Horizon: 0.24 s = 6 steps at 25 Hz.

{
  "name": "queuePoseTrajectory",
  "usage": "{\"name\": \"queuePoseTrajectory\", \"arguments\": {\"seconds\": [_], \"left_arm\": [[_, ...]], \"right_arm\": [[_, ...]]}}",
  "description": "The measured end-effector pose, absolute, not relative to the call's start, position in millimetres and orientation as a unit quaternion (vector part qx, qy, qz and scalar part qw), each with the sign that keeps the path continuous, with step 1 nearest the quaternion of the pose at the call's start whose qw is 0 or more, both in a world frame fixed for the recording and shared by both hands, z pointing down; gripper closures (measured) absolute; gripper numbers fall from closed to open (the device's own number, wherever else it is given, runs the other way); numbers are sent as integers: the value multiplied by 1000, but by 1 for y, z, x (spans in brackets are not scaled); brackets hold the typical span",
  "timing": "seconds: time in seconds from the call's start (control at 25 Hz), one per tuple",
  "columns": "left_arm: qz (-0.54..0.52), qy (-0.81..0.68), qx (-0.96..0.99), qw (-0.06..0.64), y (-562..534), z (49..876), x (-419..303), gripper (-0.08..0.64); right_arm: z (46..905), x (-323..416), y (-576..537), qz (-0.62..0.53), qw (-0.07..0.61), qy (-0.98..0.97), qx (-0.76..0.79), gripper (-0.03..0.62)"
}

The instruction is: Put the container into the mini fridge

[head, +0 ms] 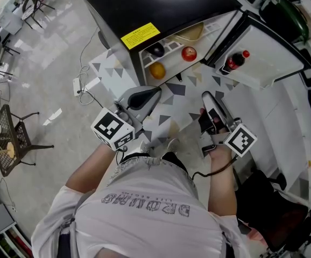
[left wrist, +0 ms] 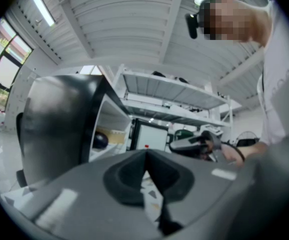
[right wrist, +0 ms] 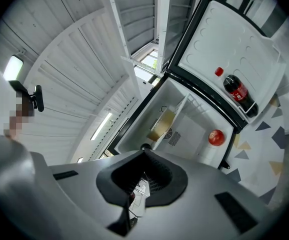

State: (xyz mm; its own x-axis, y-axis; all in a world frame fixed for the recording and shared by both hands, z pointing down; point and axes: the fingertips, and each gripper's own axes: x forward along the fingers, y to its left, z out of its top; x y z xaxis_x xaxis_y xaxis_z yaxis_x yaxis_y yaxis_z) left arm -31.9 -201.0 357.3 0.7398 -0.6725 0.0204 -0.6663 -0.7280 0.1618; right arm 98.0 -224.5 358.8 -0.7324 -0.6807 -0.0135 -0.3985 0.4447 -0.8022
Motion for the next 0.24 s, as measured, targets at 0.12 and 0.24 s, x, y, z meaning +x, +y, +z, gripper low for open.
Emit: {"name": "queuePoseTrajectory", "arguments": {"seconds": [0.12, 0.24], "left_arm": [[-19, -360, 929, 78, -202, 356, -31, 552], [-20, -361, 929, 79, -203, 356, -31, 552]], "right_arm": [[358, 99, -225, -416, 170, 833, -323, 592], [357, 99, -226, -417, 171, 833, -321, 592]]}}
